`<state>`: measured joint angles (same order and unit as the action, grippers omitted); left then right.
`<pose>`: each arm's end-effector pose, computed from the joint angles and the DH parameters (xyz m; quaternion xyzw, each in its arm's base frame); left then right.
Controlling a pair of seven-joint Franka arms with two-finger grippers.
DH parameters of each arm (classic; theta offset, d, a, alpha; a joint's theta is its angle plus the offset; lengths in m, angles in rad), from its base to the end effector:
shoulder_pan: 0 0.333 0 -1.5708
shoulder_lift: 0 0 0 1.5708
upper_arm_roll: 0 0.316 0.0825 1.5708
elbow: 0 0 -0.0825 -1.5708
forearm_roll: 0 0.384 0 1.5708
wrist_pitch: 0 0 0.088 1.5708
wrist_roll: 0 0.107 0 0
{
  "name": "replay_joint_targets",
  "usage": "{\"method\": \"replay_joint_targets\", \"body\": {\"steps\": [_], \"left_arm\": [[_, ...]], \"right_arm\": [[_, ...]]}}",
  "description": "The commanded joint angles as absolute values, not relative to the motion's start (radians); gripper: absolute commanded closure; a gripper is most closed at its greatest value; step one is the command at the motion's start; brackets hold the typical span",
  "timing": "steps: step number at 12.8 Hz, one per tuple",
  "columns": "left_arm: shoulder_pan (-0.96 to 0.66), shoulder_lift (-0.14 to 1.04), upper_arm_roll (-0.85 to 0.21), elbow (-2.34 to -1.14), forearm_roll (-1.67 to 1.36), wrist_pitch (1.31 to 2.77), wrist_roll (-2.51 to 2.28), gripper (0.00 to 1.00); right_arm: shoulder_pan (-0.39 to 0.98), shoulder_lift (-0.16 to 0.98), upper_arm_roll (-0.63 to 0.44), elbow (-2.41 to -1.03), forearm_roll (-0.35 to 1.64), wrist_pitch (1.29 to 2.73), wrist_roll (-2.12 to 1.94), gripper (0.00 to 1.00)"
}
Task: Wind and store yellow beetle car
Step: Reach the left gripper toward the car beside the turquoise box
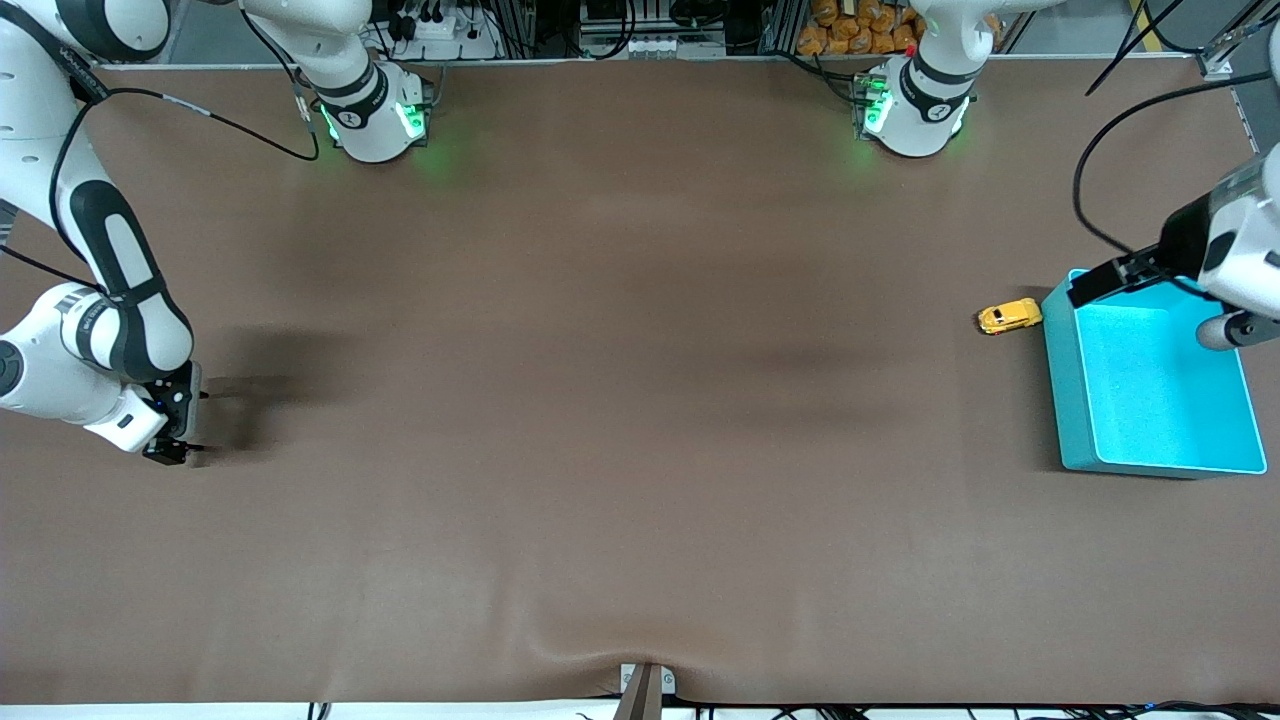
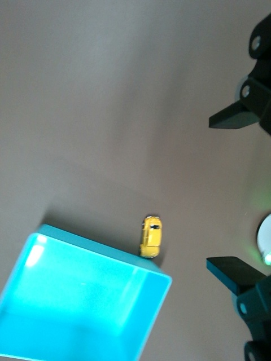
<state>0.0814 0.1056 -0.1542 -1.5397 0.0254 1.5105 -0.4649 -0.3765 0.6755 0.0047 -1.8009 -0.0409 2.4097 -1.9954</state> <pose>0.5759 -0.0347 0.5751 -0.9787 -0.1942 0.0631 0.0222 0.6004 -0.2346 0.1642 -0.6767 -0.7354 0.0234 0.0264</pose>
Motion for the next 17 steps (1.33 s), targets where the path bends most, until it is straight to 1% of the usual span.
{"method": "replay_joint_targets", "body": {"steps": [1,5,10,13,15,17], "left_arm": [[0.081,0.049,-0.155,-1.682,0.025,1.59,-0.659,0.0],[0.087,0.009,-0.155,-1.883,0.08,1.712,-1.025,0.0],[0.118,-0.034,-0.155,-2.15,0.101,1.914,-1.224,0.0],[0.19,-0.032,-0.155,-2.245,0.112,2.044,-1.319,0.0],[0.222,-0.031,-0.155,-2.293,0.11,2.106,-1.365,0.0],[0.259,-0.018,-0.155,-2.327,0.112,2.198,-1.484,0.0]], "right_arm": [[-0.403,0.666,0.031,-1.792,-0.012,2.375,-2.016,0.0],[-0.402,0.631,0.029,-1.795,-0.012,2.339,-1.985,0.0],[-0.388,0.562,0.032,-1.796,-0.011,2.293,-1.934,0.0],[-0.37,0.508,0.031,-1.796,-0.009,2.223,-1.85,0.0],[-0.356,0.473,0.031,-1.796,-0.009,2.188,-1.792,0.0],[-0.347,0.436,0.031,-1.798,-0.009,2.132,-1.703,0.0]]}}
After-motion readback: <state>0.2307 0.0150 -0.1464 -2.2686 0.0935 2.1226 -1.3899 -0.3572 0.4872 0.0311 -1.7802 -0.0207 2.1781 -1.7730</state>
